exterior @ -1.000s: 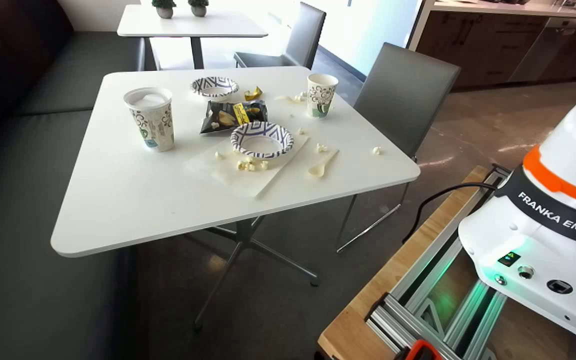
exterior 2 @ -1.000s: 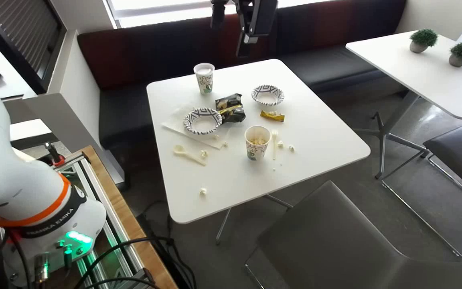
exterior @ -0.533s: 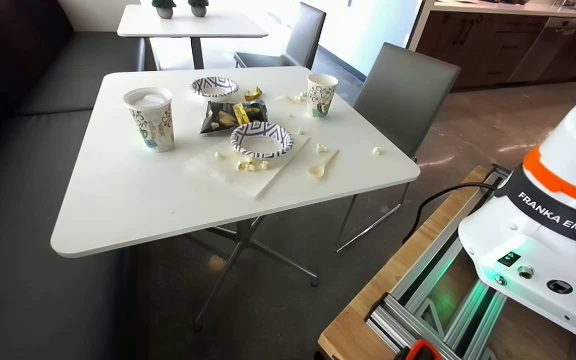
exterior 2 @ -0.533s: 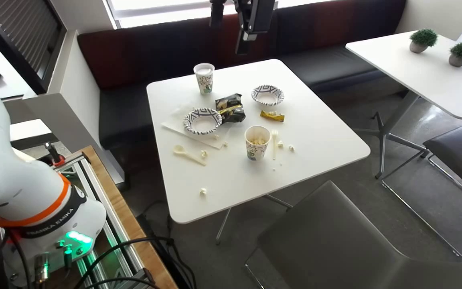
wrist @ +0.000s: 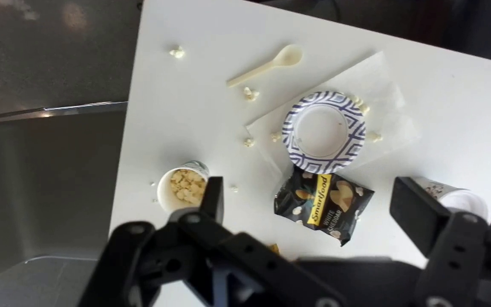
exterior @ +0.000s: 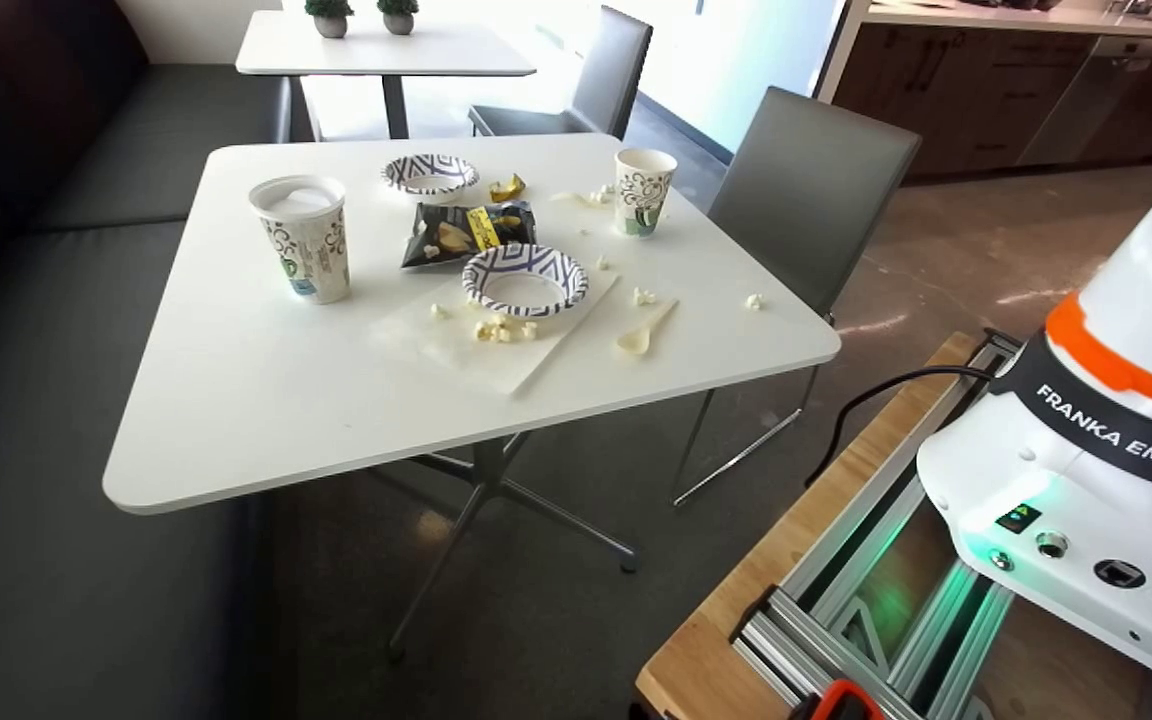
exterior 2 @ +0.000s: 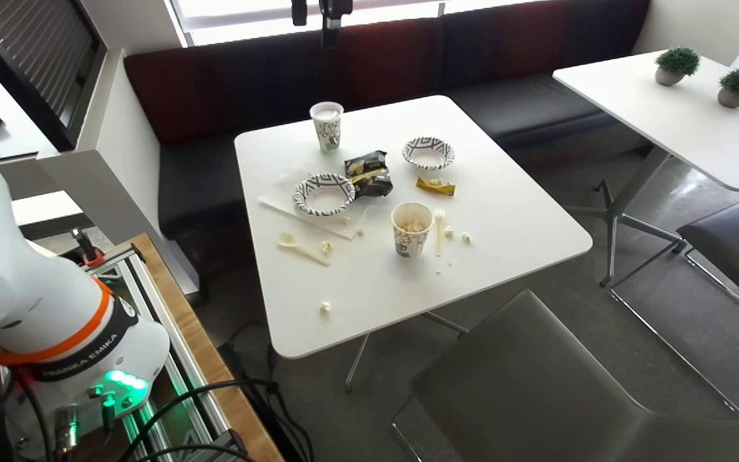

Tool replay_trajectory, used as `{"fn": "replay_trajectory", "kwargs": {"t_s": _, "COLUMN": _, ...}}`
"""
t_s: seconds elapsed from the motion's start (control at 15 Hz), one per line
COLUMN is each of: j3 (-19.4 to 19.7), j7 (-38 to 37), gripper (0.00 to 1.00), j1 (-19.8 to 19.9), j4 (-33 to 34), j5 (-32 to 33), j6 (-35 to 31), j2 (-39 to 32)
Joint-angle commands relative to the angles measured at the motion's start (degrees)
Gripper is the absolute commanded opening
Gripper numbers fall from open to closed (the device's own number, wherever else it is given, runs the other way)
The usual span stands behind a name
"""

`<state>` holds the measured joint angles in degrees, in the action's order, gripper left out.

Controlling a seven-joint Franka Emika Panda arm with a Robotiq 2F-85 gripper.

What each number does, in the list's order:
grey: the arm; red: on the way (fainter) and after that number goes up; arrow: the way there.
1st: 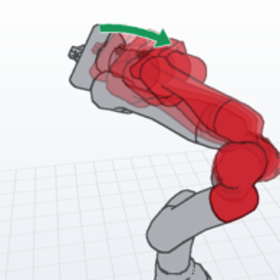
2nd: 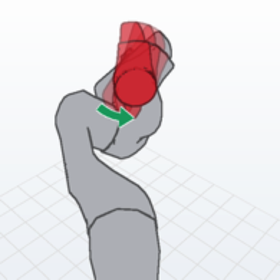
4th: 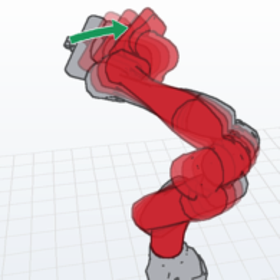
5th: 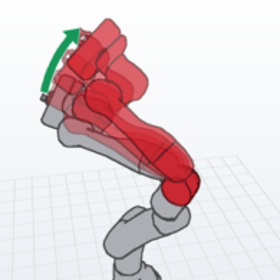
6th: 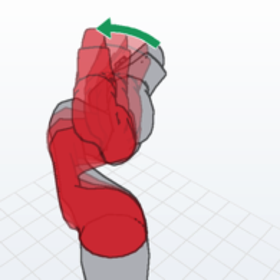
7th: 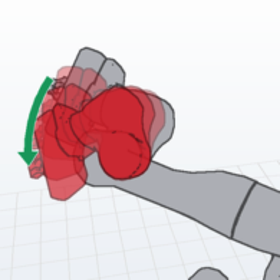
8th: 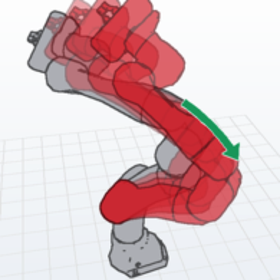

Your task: Move the cup lid to the right

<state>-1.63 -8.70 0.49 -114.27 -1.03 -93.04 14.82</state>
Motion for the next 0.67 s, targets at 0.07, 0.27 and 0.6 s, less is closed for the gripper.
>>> {"fn": "replay_trajectory", "kwargs": {"t_s": 0.07, "j3": -3.78, "j7": -12.56, "gripper": 1.0, "j1": -2.65, "j4": -2.49, "j5": -7.86, "j6": -9.47, "j2": -3.82}}
{"fn": "replay_trajectory", "kwargs": {"t_s": 0.27, "j3": -6.05, "j7": -18.08, "gripper": 1.0, "j1": -4.14, "j4": -3.86, "j5": -9.53, "j6": -18.39, "j2": -8.28}}
{"fn": "replay_trajectory", "kwargs": {"t_s": 0.6, "j3": -9.32, "j7": -25.24, "gripper": 1.0, "j1": -8.28, "j4": -5.53, "j5": -6.89, "j6": -28.68, "j2": -16.88}}
